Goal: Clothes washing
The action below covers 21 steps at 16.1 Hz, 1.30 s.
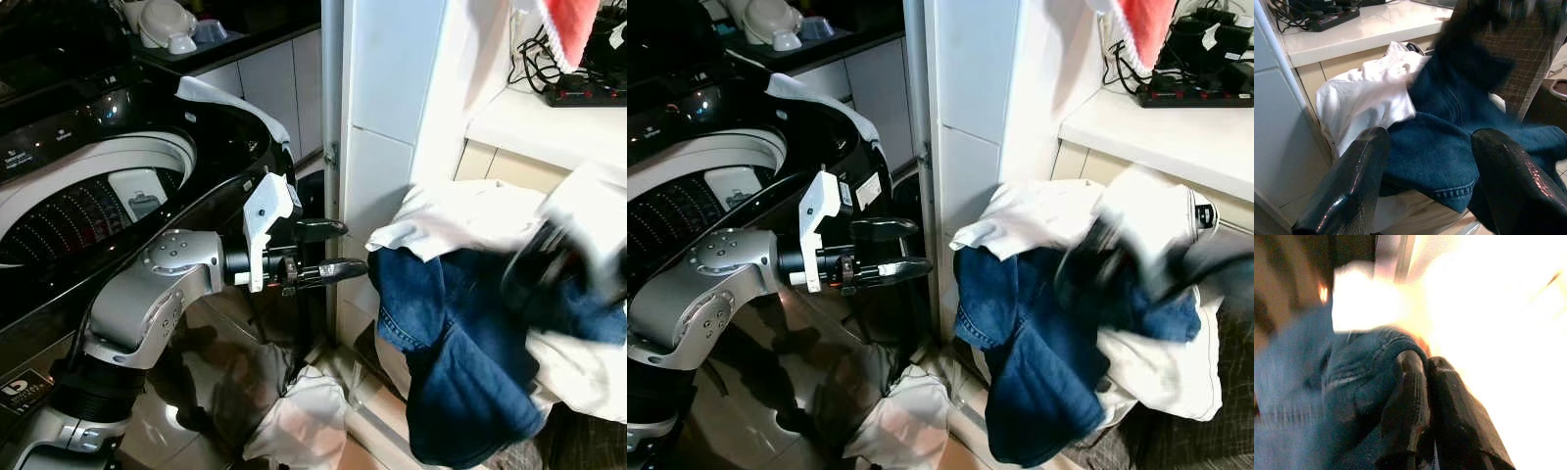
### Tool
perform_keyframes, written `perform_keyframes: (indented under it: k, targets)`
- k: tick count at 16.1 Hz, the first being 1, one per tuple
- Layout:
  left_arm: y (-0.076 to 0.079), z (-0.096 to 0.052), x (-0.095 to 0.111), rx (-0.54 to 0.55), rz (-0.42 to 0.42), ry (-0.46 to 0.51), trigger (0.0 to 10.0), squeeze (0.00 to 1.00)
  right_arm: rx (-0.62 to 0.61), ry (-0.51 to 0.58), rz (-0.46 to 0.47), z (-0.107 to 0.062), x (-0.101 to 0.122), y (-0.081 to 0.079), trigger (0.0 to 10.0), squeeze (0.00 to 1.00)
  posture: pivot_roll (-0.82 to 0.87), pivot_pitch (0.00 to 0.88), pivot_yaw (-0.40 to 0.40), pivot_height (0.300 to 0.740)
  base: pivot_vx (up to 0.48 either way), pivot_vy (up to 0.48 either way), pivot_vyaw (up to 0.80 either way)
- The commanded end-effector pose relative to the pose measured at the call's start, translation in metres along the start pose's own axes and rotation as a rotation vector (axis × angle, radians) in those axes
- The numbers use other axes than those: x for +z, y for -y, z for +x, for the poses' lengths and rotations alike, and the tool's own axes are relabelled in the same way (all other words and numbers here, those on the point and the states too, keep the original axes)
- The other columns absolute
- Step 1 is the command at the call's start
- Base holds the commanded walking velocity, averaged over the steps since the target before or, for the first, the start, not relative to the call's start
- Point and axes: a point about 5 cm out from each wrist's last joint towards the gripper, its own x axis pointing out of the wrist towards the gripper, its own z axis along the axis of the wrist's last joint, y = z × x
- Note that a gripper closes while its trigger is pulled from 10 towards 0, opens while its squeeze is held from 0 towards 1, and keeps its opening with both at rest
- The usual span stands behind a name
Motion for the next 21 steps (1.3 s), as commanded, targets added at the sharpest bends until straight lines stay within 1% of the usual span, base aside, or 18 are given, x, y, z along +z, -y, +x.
perform_keyframes:
  k: [1, 2, 5, 6, 7, 8, 10, 11, 12, 13, 14, 15, 16, 17, 18, 19, 20, 21]
  targets:
    - [-0.003, -0.004, 0.004, 0.011, 0.014, 0.009, 10.0, 0.00, -0.005, 0.048, 0.007, -0.010, 0.008, 0.005, 0.0, 0.00, -0.03, 0.000, 0.080, 0.740, 0.000, 0.000, 0.00]
    - [-0.003, -0.003, 0.004, 0.012, 0.016, 0.012, 10.0, 0.00, -0.006, 0.099, 0.018, -0.018, 0.015, 0.009, 0.0, 0.00, -0.03, 0.000, 0.079, 0.740, 0.000, 0.000, 0.00]
    - [-0.006, -0.003, 0.012, 0.036, 0.035, 0.060, 10.0, 0.00, 0.023, 0.355, 0.085, -0.044, 0.043, 0.017, 0.0, 0.00, -0.03, 0.000, 0.078, 0.740, 0.000, 0.000, 0.00]
    - [-0.007, -0.003, 0.014, 0.043, 0.042, 0.074, 10.0, 0.00, 0.029, 0.397, 0.096, -0.047, 0.047, 0.018, 0.0, 0.00, -0.03, 0.000, 0.078, 0.740, 0.000, 0.000, 0.00]
    - [-0.015, 0.002, 0.028, 0.100, 0.063, 0.174, 10.0, 0.00, 0.084, 0.595, 0.151, -0.058, 0.067, 0.020, 0.0, 0.00, -0.03, 0.000, 0.079, 0.740, 0.000, 0.000, 0.00]
    - [-0.017, 0.009, 0.038, 0.112, 0.063, 0.240, 10.0, 0.00, 0.129, 0.732, 0.191, -0.063, 0.083, 0.020, 0.0, 0.00, -0.03, 0.000, 0.081, 0.740, 0.000, 0.000, 0.00]
    - [-0.014, 0.021, 0.049, 0.111, 0.050, 0.314, 10.0, 0.00, 0.183, 0.880, 0.248, -0.066, 0.097, 0.019, 0.0, 0.00, -0.03, 0.000, 0.081, 0.740, 0.000, 0.000, 0.00]
    - [-0.013, 0.030, 0.056, 0.125, 0.045, 0.367, 10.0, 0.00, 0.204, 0.954, 0.302, -0.067, 0.105, 0.021, 0.0, 0.00, -0.03, 0.000, 0.076, 0.740, 0.000, 0.000, 0.00]
    - [-0.014, 0.035, 0.061, 0.138, 0.036, 0.395, 10.0, 0.00, 0.206, 0.980, 0.332, -0.066, 0.109, 0.023, 0.0, 0.00, -0.03, 0.000, 0.076, 0.740, 0.000, 0.000, 0.00]
    - [-0.012, 0.047, 0.071, 0.146, 0.020, 0.456, 10.0, 0.00, 0.214, 0.979, 0.362, -0.060, 0.113, 0.022, 0.0, 0.00, -0.03, 0.000, 0.073, 0.740, 0.000, 0.000, 0.00]
    - [-0.010, 0.053, 0.075, 0.134, 0.018, 0.480, 10.0, 0.00, 0.219, 0.929, 0.350, -0.052, 0.113, 0.016, 0.0, 0.00, -0.04, 0.000, 0.075, 0.740, 0.000, 0.000, 0.00]
    - [-0.007, 0.055, 0.069, 0.107, 0.044, 0.431, 10.0, 0.00, 0.159, 0.729, 0.248, -0.033, 0.100, 0.004, 0.0, 0.00, -0.04, 0.000, 0.079, 0.740, 0.000, 0.000, 0.00]
    - [-0.006, 0.053, 0.061, 0.096, 0.059, 0.380, 10.0, 0.00, 0.085, 0.561, 0.163, -0.019, 0.086, -0.001, 0.7, 0.00, -0.04, 0.000, 0.080, 0.740, 0.000, 0.000, 0.00]
    - [-0.006, 0.046, 0.048, 0.089, 0.093, 0.304, 10.0, 0.00, 0.041, 0.370, 0.061, -0.006, 0.063, -0.005, 10.0, 0.00, -0.05, 0.000, 0.079, 0.740, 0.000, 0.000, 0.00]
    - [-0.007, 0.038, 0.035, 0.095, 0.118, 0.226, 10.0, 0.00, 0.037, 0.200, -0.011, 0.003, 0.040, -0.010, 10.0, 0.00, -0.05, 0.000, 0.079, 0.740, 0.000, 0.000, 0.00]
    - [-0.011, 0.028, 0.024, 0.120, 0.140, 0.161, 10.0, 0.00, 0.067, 0.128, -0.005, 0.004, 0.030, -0.015, 10.0, 0.44, -0.05, 0.000, 0.079, 0.740, 0.000, 0.000, 0.00]
    - [-0.012, 0.021, 0.019, 0.131, 0.142, 0.129, 10.0, 0.00, 0.106, 0.116, 0.026, 0.003, 0.028, -0.020, 10.0, 1.00, -0.05, 0.000, 0.072, 0.740, 0.000, 0.000, 0.00]
    - [-0.013, 0.015, 0.014, 0.130, 0.149, 0.098, 10.0, 0.00, 0.145, 0.108, 0.023, 0.001, 0.027, -0.026, 10.0, 1.00, -0.05, 0.000, 0.072, 0.740, 0.000, 0.000, 0.00]
